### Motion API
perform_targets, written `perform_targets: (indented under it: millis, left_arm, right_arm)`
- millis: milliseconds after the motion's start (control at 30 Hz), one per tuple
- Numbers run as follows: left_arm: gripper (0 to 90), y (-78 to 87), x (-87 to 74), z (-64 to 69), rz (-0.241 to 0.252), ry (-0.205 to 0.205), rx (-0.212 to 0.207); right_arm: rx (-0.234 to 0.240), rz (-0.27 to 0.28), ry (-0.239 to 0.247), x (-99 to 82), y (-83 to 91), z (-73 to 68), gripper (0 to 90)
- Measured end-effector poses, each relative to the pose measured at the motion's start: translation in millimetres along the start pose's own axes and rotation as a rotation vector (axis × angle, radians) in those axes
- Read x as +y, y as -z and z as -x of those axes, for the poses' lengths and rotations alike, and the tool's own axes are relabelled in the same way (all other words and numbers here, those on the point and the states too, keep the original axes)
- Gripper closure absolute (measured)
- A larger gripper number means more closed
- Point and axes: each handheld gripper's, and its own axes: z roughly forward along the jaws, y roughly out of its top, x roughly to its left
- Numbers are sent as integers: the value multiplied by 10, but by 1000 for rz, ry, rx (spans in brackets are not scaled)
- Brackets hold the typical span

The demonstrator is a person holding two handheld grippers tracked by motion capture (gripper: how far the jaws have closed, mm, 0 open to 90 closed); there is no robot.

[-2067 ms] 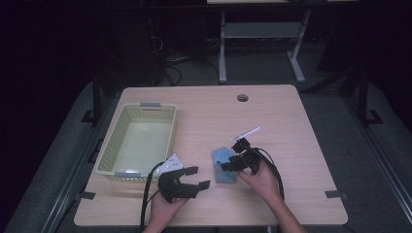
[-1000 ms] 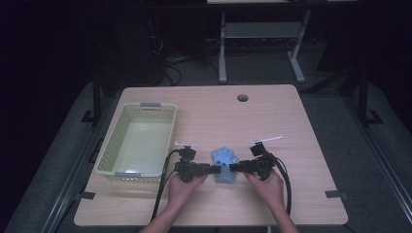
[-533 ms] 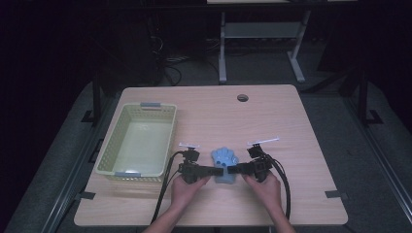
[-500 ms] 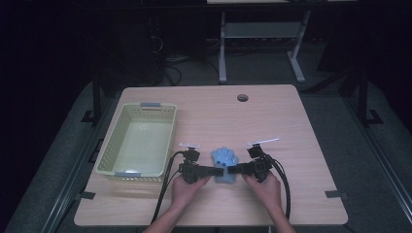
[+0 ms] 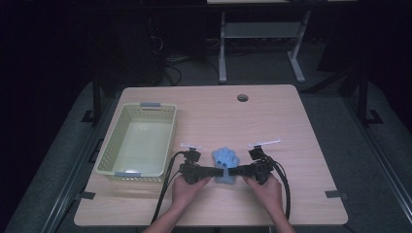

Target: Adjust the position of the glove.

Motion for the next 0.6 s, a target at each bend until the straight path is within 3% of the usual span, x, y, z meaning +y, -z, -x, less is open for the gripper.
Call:
perform_targets:
  millis: [100,133,600]
  left_arm:
    - [570,-5,0,-3,-1,-2,-2]
    - [574,-6,-1,-4,-2,-5,-2]
    - [627,-43,2,-8,-8,-7,-14]
  right_arm:
    - [6,-7,-29,-9,-12,-1,506]
    - [8,8,-12,-14,-19,16,510]
    - [-22,22,-3,-26,-90,-49,659]
